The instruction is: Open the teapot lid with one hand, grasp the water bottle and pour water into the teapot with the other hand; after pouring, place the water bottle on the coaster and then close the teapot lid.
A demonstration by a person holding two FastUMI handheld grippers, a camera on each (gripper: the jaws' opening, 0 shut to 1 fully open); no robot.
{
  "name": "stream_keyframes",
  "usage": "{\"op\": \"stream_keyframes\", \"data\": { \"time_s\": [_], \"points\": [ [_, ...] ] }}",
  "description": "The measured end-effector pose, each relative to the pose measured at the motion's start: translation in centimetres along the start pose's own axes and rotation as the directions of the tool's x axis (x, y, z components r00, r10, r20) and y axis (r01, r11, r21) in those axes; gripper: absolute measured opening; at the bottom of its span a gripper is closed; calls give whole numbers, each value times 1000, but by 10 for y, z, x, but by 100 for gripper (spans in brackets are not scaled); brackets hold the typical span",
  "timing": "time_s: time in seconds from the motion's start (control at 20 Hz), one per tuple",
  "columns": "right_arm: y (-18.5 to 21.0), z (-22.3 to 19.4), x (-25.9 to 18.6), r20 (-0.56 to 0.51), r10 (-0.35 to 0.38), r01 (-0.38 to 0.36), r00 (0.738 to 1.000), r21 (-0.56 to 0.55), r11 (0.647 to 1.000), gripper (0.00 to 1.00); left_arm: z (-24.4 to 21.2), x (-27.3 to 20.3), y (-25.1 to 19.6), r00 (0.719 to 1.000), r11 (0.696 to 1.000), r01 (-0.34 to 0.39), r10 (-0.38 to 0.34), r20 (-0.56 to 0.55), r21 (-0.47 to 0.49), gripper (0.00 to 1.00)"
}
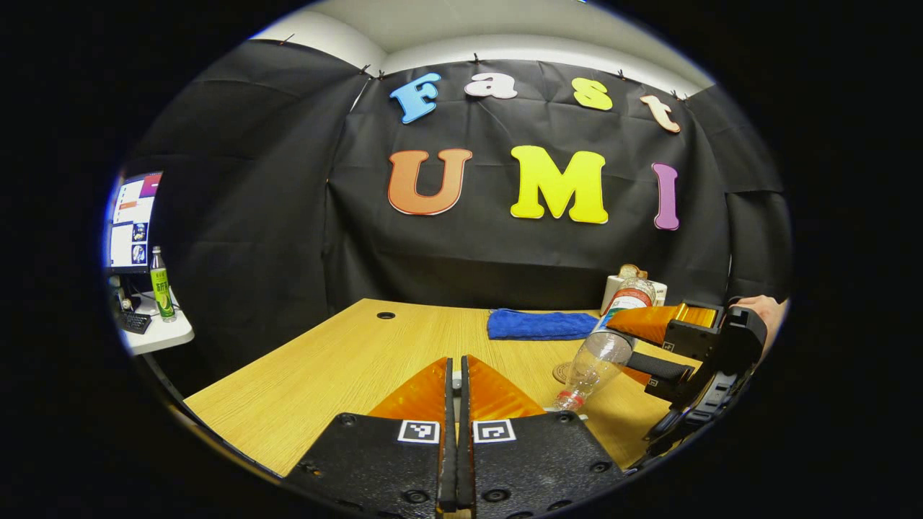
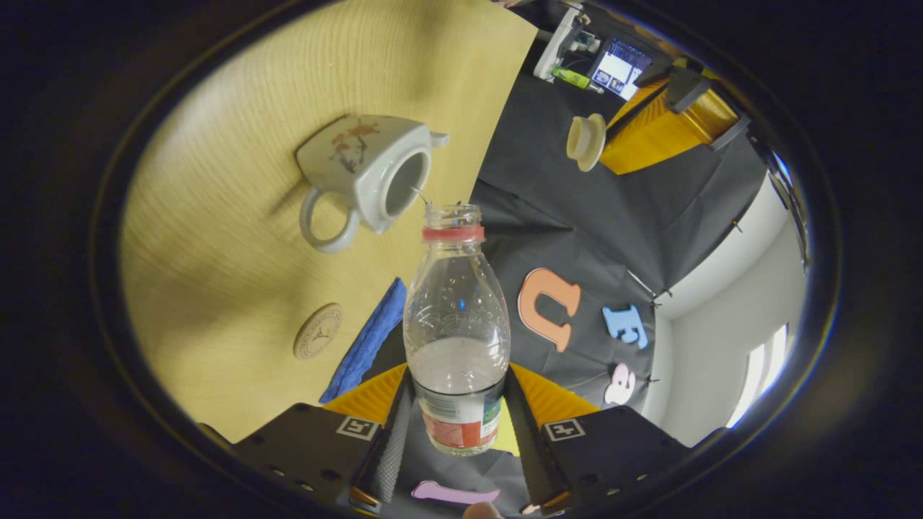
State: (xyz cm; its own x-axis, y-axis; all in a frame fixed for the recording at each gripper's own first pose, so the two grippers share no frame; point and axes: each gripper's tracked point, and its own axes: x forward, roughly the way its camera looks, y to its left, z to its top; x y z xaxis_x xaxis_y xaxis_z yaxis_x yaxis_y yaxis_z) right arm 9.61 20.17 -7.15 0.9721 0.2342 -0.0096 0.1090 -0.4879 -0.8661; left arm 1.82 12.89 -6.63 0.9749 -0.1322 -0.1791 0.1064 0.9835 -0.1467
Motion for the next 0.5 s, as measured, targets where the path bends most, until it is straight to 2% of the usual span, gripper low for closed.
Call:
{"op": "stream_keyframes", "data": {
  "time_s": [0.5],
  "points": [
    [-1,8,6,7,3,-3,1000,-20,1000,68,-2,2,4,1000,1000,-5,4,-7,-5,3]
  ]
}}
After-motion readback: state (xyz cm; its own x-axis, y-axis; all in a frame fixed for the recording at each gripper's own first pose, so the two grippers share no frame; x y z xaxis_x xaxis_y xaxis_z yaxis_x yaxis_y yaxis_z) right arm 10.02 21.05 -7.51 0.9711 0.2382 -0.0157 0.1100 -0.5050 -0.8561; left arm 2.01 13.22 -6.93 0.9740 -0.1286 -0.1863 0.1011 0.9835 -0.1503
